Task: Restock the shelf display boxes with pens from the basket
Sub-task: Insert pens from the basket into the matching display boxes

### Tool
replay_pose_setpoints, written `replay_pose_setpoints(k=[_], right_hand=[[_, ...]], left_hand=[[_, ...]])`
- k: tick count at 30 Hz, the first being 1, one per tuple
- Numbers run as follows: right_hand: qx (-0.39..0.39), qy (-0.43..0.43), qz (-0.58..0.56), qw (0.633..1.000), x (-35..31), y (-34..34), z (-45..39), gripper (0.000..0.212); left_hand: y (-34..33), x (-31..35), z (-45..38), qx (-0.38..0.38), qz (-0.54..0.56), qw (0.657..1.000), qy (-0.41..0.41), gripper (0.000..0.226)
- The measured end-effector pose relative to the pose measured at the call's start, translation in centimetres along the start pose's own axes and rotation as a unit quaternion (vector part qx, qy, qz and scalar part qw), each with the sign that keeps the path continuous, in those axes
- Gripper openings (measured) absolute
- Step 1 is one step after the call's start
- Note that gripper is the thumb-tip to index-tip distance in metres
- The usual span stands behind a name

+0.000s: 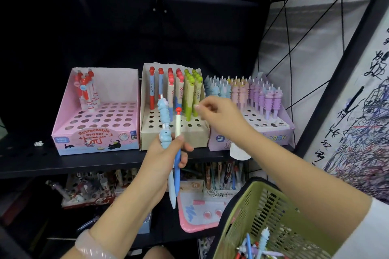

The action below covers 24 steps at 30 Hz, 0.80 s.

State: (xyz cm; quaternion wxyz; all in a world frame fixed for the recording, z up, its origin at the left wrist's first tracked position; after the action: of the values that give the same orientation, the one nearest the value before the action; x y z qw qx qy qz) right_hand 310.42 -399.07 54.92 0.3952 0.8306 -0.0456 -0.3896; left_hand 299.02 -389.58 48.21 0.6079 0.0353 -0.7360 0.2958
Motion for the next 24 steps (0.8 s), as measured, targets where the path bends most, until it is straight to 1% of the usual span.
replay_pose_setpoints(k=[2, 3, 4, 6, 8, 10, 12, 13, 15, 20, 22, 24], right_hand=[[-0.091, -0.015, -0.068, 0.993, -1.6, -1.6, 1.4, 0.020], [-0.113, -0.022, -0.097, 0.989, -2.0, -2.2, 1.8, 0.021], [-0.116, -0.023, -0.121, 0.986, -2.3, -2.6, 2.0, 0.021], [-0.075, -0.027, -0.151, 0.985, -2.8, -2.7, 1.3, 0.018], [0.011, -0.030, -0.179, 0.983, -3.1, -1.8, 0.0, 0.017], [0.104, -0.001, -0.192, 0.976, -3.6, -0.5, -1.5, 0.019], [0.173, 0.040, -0.132, 0.975, -3.8, 0.4, -2.6, 0.020], [0.193, 0.054, -0.089, 0.976, -3.9, 0.5, -3.0, 0.018], [0.206, 0.062, -0.024, 0.976, -3.7, 0.2, -3.7, 0.014], [0.178, 0.092, 0.055, 0.978, -3.2, -1.6, -3.7, 0.014], [0.153, 0.095, 0.090, 0.980, -3.0, -2.4, -3.5, 0.013], [0.146, 0.091, 0.130, 0.977, -3.3, -2.6, -3.7, 0.016]], left_hand=[[-0.1, 0.1, 0.1, -0.006, 0.002, 1.000, -0.007, 0.008], [-0.1, 0.2, 0.2, -0.007, 0.001, 1.000, -0.010, 0.008], [0.0, 0.3, 0.2, -0.007, 0.001, 1.000, -0.010, 0.010], [0.4, 0.5, 0.4, -0.005, 0.015, 1.000, -0.004, 0.013], [1.0, 0.8, 0.6, 0.006, 0.032, 0.999, 0.009, 0.015], [1.7, 1.0, 0.7, 0.025, 0.033, 0.999, 0.017, 0.015], [2.2, 1.1, 0.9, 0.042, 0.016, 0.999, 0.021, 0.015], [2.4, 1.0, 1.0, 0.048, 0.004, 0.999, 0.023, 0.015], [2.8, 0.9, 1.0, 0.055, -0.016, 0.998, 0.026, 0.013], [3.7, 1.0, 1.1, 0.053, -0.043, 0.998, 0.013, 0.014], [4.1, 1.1, 1.2, 0.055, -0.037, 0.998, 0.009, 0.014], [4.3, 1.2, 1.3, 0.056, -0.036, 0.998, 0.008, 0.013]])
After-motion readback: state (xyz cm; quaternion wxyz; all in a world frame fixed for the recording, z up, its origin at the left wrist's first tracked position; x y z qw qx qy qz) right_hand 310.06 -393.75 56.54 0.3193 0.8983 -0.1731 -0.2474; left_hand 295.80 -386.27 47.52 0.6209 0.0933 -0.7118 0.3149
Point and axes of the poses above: each hand's wrist, its own z-axis away from the middle knuckle, its own y-axis out of the back of the hand, x = y × z, the point moved 2 cm from there along -z, towards the middle knuckle, and after that the axes turned 4 degrees about z, right-handed, at the moved point
